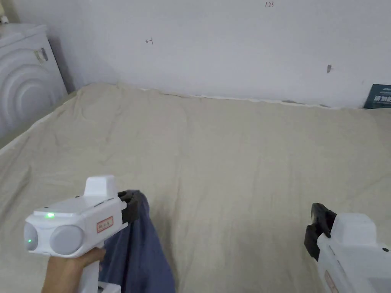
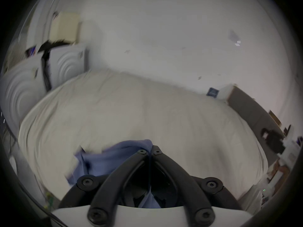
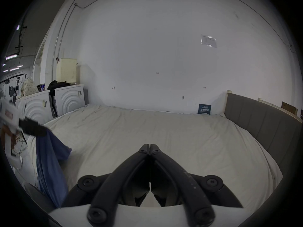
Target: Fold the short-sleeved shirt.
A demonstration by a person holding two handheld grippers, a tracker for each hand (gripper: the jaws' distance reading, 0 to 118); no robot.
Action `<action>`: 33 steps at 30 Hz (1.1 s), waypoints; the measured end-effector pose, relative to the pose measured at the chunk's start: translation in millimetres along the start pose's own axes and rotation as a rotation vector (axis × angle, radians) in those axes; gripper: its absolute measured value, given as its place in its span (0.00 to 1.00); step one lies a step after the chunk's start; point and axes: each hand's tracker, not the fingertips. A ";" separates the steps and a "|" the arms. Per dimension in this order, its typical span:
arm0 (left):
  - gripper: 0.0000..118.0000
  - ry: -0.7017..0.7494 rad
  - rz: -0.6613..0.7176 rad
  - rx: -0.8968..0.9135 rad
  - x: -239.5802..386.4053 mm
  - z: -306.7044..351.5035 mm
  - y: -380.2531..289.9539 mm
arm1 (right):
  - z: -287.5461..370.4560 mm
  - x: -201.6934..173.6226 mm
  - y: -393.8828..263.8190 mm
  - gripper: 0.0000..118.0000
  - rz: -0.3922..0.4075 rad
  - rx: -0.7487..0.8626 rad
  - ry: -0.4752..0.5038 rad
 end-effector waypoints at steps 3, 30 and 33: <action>0.01 -0.106 -0.073 0.057 44.2 -8.4 48.3 | 17.9 19.0 2.8 0.02 -0.009 0.026 -0.031; 0.01 -0.481 -0.341 -0.354 208.4 -226.9 -11.1 | 99.7 147.5 -30.1 0.02 -0.041 -0.003 -0.323; 0.01 -0.394 -0.391 -0.449 199.1 -253.1 -49.9 | 94.9 144.4 -35.9 0.02 -0.046 -0.024 -0.311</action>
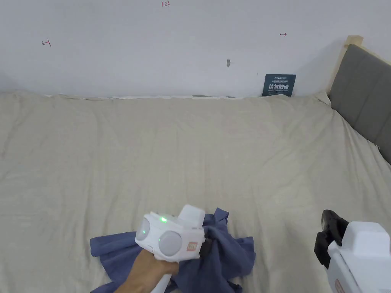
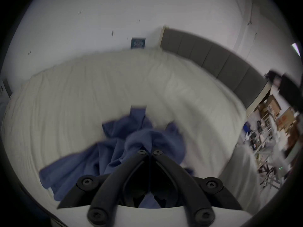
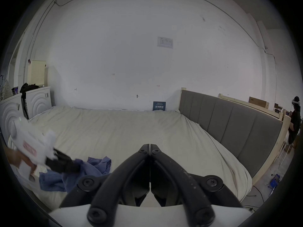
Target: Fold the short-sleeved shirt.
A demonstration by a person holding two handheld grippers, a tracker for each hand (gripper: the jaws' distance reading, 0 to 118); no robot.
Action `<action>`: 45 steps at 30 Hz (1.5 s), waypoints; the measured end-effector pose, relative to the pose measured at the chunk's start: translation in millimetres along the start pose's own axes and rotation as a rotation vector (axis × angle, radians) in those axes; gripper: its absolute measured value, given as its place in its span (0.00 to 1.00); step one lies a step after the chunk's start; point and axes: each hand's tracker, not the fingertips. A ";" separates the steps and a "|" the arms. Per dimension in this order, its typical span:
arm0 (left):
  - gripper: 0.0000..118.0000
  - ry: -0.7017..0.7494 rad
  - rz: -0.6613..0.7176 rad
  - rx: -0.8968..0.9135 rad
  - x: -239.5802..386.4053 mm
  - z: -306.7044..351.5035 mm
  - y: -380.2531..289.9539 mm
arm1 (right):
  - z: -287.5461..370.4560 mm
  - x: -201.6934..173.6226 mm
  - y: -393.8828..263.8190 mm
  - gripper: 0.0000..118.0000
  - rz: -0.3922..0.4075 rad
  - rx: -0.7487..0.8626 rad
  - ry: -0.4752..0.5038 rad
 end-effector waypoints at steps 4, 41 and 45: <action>0.03 0.049 -0.013 -0.126 -4.4 -30.7 -29.5 | -4.4 -7.8 -3.9 0.02 -0.001 -0.019 0.017; 0.00 0.564 0.085 0.759 3.2 223.7 -53.2 | 10.3 -74.7 84.1 0.02 0.014 0.213 0.085; 0.00 0.552 0.118 0.689 0.5 221.1 -51.6 | 9.7 -76.2 82.5 0.02 0.014 0.208 0.090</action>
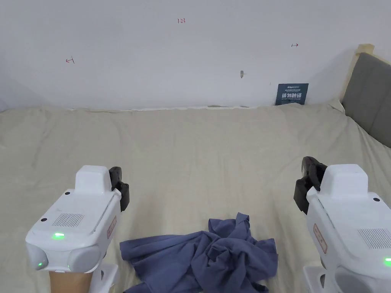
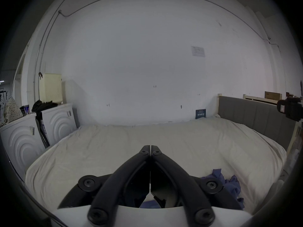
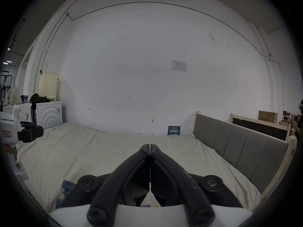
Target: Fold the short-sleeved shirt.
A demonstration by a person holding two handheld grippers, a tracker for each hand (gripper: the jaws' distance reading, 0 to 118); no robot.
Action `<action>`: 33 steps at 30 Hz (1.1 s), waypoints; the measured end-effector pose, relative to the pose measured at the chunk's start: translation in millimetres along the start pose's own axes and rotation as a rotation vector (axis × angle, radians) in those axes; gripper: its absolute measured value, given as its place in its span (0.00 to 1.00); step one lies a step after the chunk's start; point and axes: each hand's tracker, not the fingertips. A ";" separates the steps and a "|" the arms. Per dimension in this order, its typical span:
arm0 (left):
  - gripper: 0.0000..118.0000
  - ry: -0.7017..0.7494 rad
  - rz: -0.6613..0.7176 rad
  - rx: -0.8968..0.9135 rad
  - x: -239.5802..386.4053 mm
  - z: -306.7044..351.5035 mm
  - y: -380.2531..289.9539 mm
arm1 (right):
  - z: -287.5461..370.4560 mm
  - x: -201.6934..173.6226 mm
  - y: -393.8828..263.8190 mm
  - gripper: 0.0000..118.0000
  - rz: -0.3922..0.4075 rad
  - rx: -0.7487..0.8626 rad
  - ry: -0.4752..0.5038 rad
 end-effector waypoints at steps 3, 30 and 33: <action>0.00 -0.034 0.046 -0.179 -4.1 -4.3 -7.6 | -0.7 0.4 -3.5 0.02 0.002 -0.012 0.000; 0.32 -0.041 0.154 -0.793 23.7 -20.8 -194.8 | -8.9 14.0 -58.0 0.02 -0.002 -0.178 0.016; 0.04 -0.015 0.108 -0.756 33.2 -19.0 -193.8 | -12.8 18.6 -63.0 0.02 0.001 -0.199 0.013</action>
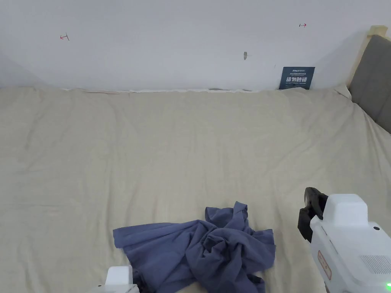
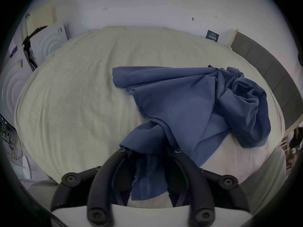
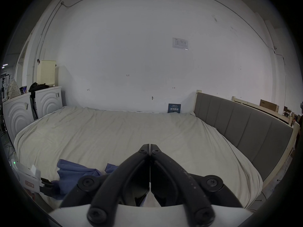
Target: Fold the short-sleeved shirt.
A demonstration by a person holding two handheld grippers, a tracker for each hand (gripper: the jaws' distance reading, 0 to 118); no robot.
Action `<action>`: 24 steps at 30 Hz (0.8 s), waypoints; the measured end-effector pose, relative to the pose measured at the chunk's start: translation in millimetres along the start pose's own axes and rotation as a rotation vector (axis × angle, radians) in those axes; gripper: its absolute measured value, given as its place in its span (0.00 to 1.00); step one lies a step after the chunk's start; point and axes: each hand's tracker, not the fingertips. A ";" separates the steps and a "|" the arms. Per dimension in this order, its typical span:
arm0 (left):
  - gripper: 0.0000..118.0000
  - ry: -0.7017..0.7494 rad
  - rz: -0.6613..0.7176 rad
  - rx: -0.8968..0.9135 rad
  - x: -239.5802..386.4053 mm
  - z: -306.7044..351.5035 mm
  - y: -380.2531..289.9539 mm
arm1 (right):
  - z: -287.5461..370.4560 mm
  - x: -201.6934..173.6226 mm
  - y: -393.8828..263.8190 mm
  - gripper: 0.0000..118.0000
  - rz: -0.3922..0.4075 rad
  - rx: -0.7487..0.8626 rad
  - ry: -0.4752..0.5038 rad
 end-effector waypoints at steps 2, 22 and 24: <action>0.04 -0.058 0.006 -0.007 -1.1 -1.0 4.7 | -5.5 2.6 -3.2 0.03 0.003 -0.023 -0.005; 0.03 -0.252 0.122 0.146 -20.0 39.2 33.4 | -205.3 -10.2 -123.8 0.57 -0.044 -0.778 0.117; 0.03 -0.260 0.134 0.141 -22.3 39.5 32.6 | -200.9 -12.5 -122.3 0.29 -0.077 -0.766 0.140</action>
